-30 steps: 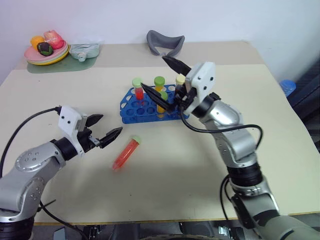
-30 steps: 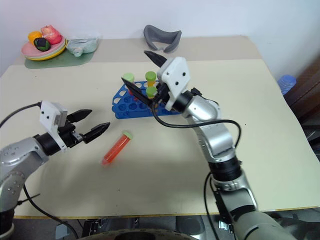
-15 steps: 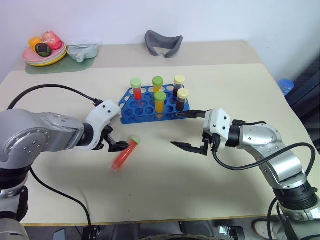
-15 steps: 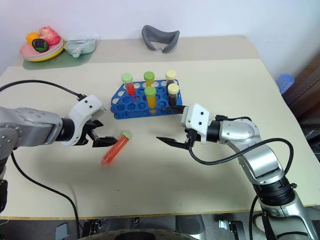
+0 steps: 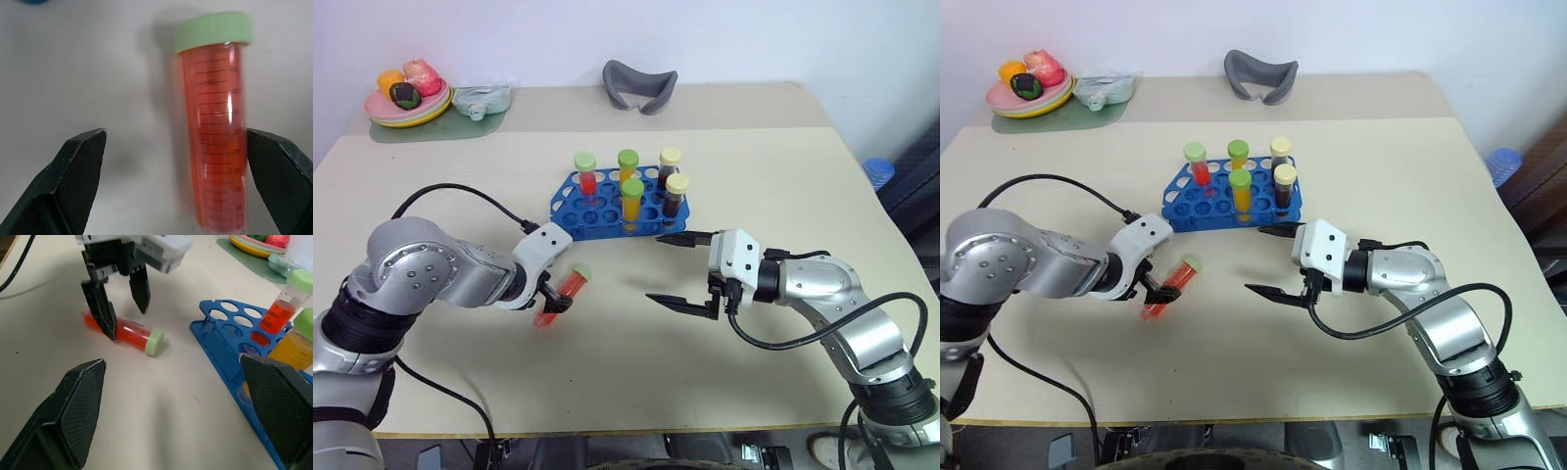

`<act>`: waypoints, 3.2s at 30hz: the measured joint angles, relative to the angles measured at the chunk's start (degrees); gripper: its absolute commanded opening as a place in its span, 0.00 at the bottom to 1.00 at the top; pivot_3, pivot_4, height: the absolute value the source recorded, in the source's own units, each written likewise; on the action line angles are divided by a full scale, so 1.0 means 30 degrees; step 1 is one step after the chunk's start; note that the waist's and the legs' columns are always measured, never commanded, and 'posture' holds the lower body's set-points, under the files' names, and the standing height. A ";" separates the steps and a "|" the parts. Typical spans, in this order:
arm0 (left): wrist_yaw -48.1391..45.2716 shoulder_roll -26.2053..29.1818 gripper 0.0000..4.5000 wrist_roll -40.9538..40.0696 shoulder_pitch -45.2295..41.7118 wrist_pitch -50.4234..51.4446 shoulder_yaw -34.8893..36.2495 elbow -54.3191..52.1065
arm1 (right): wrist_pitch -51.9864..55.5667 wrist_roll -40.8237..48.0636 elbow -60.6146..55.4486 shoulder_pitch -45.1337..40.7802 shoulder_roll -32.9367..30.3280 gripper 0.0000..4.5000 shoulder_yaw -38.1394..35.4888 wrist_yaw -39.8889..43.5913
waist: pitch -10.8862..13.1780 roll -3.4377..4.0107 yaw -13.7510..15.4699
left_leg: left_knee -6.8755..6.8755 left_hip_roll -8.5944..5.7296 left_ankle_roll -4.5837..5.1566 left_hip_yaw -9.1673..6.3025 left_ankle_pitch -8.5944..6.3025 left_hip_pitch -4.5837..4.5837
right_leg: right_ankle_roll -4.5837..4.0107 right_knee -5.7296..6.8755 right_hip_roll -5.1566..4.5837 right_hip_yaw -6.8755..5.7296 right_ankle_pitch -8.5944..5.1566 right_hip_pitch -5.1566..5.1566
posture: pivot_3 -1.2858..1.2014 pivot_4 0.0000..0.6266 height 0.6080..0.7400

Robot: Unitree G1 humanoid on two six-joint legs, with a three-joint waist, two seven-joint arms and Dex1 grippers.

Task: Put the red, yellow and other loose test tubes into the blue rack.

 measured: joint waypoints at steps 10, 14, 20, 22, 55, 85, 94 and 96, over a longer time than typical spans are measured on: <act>0.4970 -0.1723 1.00 -0.2992 -0.0257 -0.0001 0.0092 0.1973 | 0.0034 -0.0017 -0.0094 0.0053 0.0217 0.99 0.0321 -0.0367 | -0.0015 0.0009 0.0204 | 0.0043 -0.0008 0.0001 -0.0006 -0.0001 0.0029 | 0.0003 0.0000 -0.0006 0.0000 0.0002 0.0045 | 0.52 0.24 1.00; 0.5763 -0.1715 1.00 -0.3634 -0.0268 -0.0018 0.0083 0.2284 | 0.0057 -0.0036 -0.0096 0.0052 0.0217 0.99 0.0322 -0.0459 | -0.0016 0.0011 0.0193 | 0.0041 -0.0008 -0.0001 -0.0006 -0.0001 0.0042 | 0.0003 0.0006 -0.0003 0.0001 0.0002 0.0051 | 0.52 0.24 1.00; 0.6574 -0.1699 0.80 -0.4312 -0.0424 -0.0069 0.0006 0.2707 | 0.0062 -0.0248 -0.0098 0.0052 0.0218 1.00 0.0325 -0.0630 | -0.0017 0.0010 0.0189 | 0.0042 -0.0008 -0.0009 -0.0006 0.0004 0.0043 | 0.0003 0.0005 -0.0003 0.0002 0.0002 0.0052 | 0.52 0.24 1.00; 0.6804 -0.1641 0.60 -0.4405 -0.0459 -0.0106 -0.0005 0.2825 | 0.0063 -0.0295 -0.0098 0.0052 0.0224 1.00 0.0328 -0.0671 | -0.0017 0.0010 0.0198 | 0.0041 -0.0009 -0.0009 -0.0006 0.0004 0.0042 | 0.0003 0.0004 -0.0004 0.0002 0.0002 0.0053 | 0.52 0.24 1.00; -0.5104 -0.4921 0.18 1.6610 0.5755 -2.2720 0.2316 -0.2715 | 0.0522 -0.0549 0.0079 0.2250 0.0931 1.00 -0.0221 -0.2815 | -0.0015 0.0001 0.0374 | 0.0046 -0.0013 0.0007 0.0042 -0.0008 -0.0018 | 0.0008 -0.0072 -0.0024 -0.0007 0.0004 0.0045 | 0.52 0.24 1.00; -1.0041 -1.3752 0.18 2.3306 0.5955 -3.7267 0.3469 1.0237 | 0.1169 -0.0339 -0.0354 0.3622 0.1351 1.00 -0.1052 -0.4118 | -0.0023 0.0008 0.0248 | 0.0048 -0.0015 0.0060 0.0030 -0.0037 0.0029 | 0.0014 -0.0054 -0.0020 -0.0012 0.0006 0.0084 | 0.52 0.24 1.00; -1.1126 -1.4317 0.18 2.3170 0.5620 -3.7868 0.3979 1.1642 | 0.1290 -0.0342 -0.0600 0.3624 0.1461 1.00 -0.1022 -0.4278 | -0.0023 0.0007 0.0257 | 0.0049 -0.0015 0.0060 0.0026 -0.0037 0.0033 | 0.0014 -0.0056 -0.0020 -0.0020 0.0006 0.0094 | 0.52 0.24 1.00; -1.1352 -1.4446 0.18 2.3166 0.5421 -3.7912 0.3982 1.1921 | 0.1292 -0.0345 -0.0600 0.3624 0.1470 1.00 -0.1021 -0.4303 | -0.0023 0.0007 0.0253 | 0.0049 -0.0015 0.0060 0.0024 -0.0037 0.0034 | 0.0014 -0.0056 -0.0019 -0.0020 0.0006 0.0095 | 0.52 0.24 1.00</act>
